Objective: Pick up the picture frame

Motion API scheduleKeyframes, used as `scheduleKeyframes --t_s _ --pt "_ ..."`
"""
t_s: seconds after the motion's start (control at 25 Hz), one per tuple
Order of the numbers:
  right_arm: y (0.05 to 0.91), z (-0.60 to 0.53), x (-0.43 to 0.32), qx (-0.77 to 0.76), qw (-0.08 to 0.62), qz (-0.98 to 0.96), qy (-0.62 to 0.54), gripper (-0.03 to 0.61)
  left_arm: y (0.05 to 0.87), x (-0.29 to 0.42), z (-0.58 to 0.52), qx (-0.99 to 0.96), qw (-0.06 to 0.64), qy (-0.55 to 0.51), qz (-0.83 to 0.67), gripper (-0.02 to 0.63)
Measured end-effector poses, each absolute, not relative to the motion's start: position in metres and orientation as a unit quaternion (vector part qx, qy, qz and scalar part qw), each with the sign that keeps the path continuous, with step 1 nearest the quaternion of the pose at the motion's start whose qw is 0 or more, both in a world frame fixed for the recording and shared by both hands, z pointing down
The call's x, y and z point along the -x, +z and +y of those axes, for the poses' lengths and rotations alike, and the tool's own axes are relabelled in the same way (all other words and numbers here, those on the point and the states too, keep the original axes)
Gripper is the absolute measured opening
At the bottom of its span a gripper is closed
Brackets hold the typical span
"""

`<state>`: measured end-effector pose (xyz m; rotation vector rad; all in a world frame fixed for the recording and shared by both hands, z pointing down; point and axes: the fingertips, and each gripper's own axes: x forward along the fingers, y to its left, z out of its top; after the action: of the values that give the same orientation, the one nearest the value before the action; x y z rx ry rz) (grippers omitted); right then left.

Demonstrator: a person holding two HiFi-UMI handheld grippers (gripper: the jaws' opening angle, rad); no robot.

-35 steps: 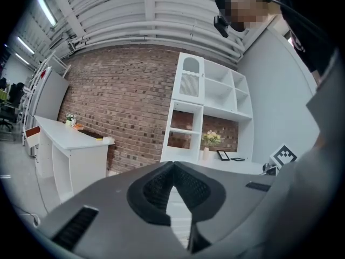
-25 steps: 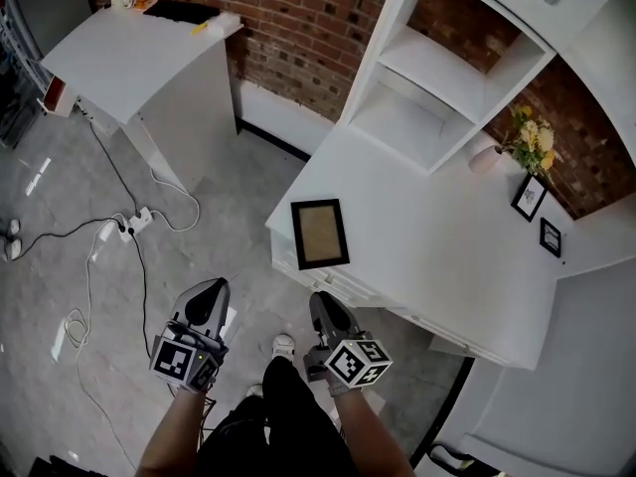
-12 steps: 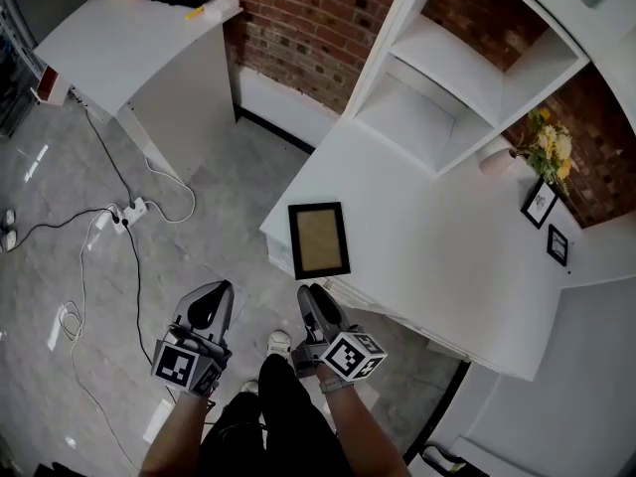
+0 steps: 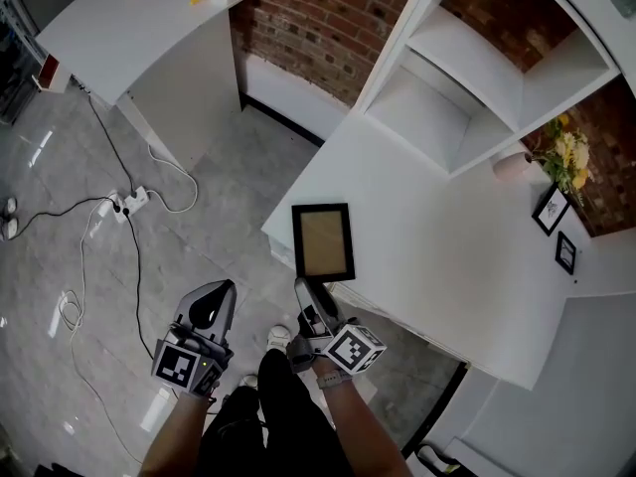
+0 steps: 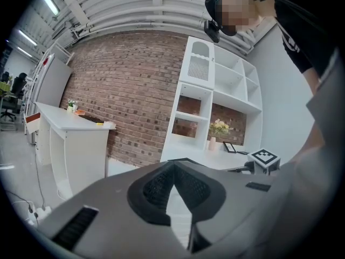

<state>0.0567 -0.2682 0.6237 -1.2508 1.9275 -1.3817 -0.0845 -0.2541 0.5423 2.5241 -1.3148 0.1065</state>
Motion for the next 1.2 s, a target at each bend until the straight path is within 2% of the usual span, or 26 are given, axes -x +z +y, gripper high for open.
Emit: scheduleKeyframes --t_s 0.16,0.56,0.84,1.2 --pt "0.624 -0.275 -0.059 0.454 0.254 0.683 -0.513 0.199 0.545 0.085 -0.257 -0.876 0.147 0.040 -0.458 0.008" --pt "0.612 -0.291 -0.059 0.427 0.303 0.672 -0.523 0.103 0.547 0.090 -0.262 -0.870 0.155 0.043 -0.466 0.008" --pt "0.615 -0.291 -0.062 0.419 0.328 0.658 -0.533 0.082 0.546 0.099 -0.263 -0.866 0.152 0.038 -0.475 0.008" --pt "0.599 -0.291 -0.065 0.423 0.327 0.676 -0.507 0.064 0.538 0.096 -0.259 -0.872 0.146 0.025 -0.467 0.008"
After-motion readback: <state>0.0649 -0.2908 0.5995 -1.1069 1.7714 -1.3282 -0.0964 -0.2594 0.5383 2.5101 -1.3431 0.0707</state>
